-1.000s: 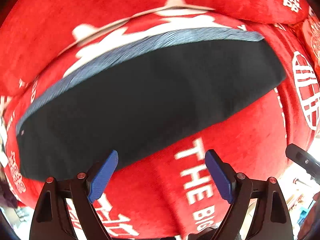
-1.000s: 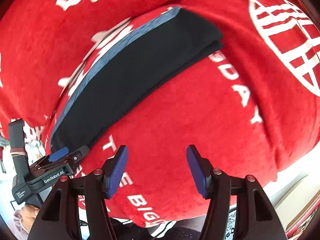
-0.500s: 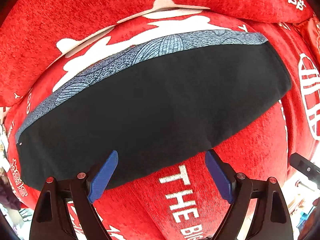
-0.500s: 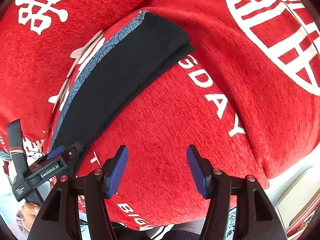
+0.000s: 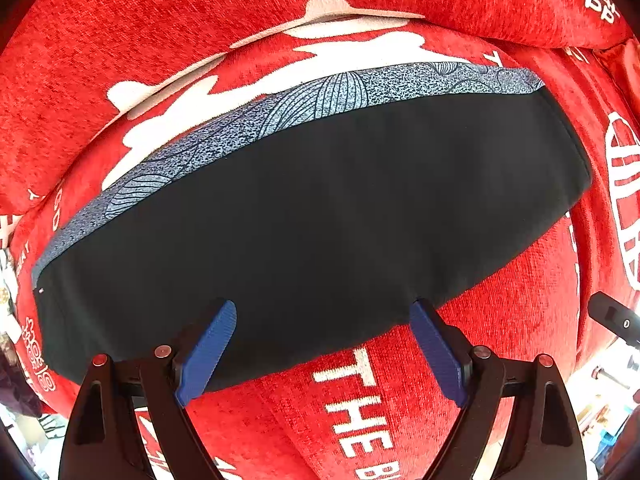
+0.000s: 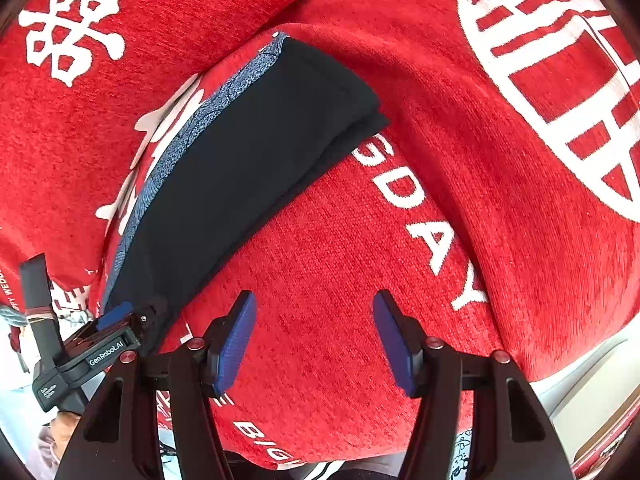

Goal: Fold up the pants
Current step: 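Grasp the folded trousers edge with the right gripper while the left gripper grips the waistband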

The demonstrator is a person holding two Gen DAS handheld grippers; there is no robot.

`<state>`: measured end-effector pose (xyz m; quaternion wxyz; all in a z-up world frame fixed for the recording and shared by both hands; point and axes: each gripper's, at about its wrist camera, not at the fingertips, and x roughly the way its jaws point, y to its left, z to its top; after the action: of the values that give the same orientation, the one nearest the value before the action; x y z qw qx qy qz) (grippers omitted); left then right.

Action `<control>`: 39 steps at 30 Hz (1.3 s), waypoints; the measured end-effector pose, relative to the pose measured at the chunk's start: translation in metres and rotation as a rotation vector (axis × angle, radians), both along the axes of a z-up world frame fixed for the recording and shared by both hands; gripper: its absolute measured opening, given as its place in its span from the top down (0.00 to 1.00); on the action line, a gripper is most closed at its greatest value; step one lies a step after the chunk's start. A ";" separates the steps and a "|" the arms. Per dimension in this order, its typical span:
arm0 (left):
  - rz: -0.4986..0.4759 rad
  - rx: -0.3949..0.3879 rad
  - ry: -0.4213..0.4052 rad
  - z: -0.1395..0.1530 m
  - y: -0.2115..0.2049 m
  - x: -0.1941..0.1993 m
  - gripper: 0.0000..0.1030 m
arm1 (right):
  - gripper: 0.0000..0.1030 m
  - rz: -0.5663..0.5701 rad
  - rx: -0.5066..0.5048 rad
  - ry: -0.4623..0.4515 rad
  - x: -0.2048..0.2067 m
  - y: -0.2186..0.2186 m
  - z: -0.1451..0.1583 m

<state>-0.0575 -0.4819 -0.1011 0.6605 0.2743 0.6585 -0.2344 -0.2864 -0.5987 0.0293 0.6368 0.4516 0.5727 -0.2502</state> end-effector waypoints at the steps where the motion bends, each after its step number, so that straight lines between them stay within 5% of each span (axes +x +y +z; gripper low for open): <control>1: -0.001 0.000 0.001 -0.001 -0.002 0.000 0.13 | 0.37 -0.002 0.002 0.001 -0.001 -0.001 -0.001; 15: 0.006 0.003 -0.037 -0.005 -0.019 0.020 0.13 | 0.37 -0.027 0.031 -0.025 0.005 -0.009 -0.015; 29: 0.171 -0.045 -0.142 -0.036 -0.041 0.088 0.13 | 0.37 -0.224 0.082 -0.221 0.022 -0.056 -0.052; 39: 0.167 -0.073 -0.188 -0.039 -0.046 0.098 0.06 | 0.35 -0.345 0.087 -0.423 0.017 -0.081 -0.070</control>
<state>0.0409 -0.5279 -0.1404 0.7460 0.2151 0.6053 -0.1758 -0.2692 -0.6798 -0.0408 0.6701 0.6116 0.3517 -0.2305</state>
